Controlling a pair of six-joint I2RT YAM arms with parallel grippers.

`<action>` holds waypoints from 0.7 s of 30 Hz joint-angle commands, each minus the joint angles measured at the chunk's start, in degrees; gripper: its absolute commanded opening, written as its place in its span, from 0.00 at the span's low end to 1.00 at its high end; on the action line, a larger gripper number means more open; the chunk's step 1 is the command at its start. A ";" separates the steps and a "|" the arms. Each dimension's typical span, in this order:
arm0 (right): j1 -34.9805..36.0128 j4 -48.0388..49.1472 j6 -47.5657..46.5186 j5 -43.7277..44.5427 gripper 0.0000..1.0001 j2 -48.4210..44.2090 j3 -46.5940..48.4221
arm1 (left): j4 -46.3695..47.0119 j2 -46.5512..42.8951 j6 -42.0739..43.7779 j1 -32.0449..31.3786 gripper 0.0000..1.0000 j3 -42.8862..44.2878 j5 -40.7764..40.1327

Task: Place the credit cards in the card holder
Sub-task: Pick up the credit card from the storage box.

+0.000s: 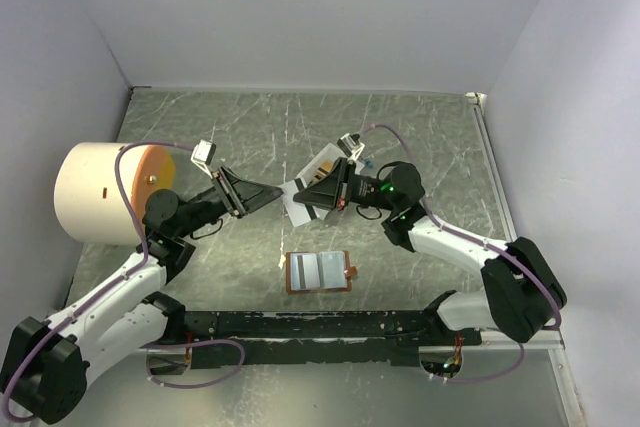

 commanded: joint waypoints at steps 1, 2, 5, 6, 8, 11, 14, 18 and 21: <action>0.87 -5.32 -4.09 1.29 0.01 -0.41 0.92 | -0.82 0.08 2.75 0.33 0.37 1.73 1.94; 1.00 -6.29 -4.56 1.57 0.02 -0.49 1.02 | -1.53 0.16 3.15 0.33 0.33 1.85 1.92; 1.31 -9.03 -5.98 1.98 0.04 -0.56 1.31 | -2.53 0.54 3.59 0.35 0.24 1.49 2.28; 1.41 -9.97 -6.52 2.15 0.04 -0.66 1.30 | -2.68 0.72 3.68 0.35 0.22 1.30 2.36; 1.43 -12.14 -8.28 2.94 0.05 -1.05 1.32 | -3.10 1.05 3.88 0.33 0.17 1.00 2.70; 1.43 -16.04 -11.21 3.72 0.18 -1.96 1.44 | -5.47 1.47 6.12 0.33 0.07 0.92 3.30; 1.43 -27.36 -18.98 6.30 0.31 -4.35 2.88 | -11.22 0.89 9.87 0.33 0.07 1.53 2.97; 1.16 -43.12 -28.31 13.68 0.52 -9.26 4.18 | -19.50 -0.57 14.41 0.33 0.07 1.33 0.93; 1.07 -55.39 -34.57 21.06 0.61 -12.76 5.28 | -22.11 -1.23 15.89 0.37 0.07 -0.12 0.03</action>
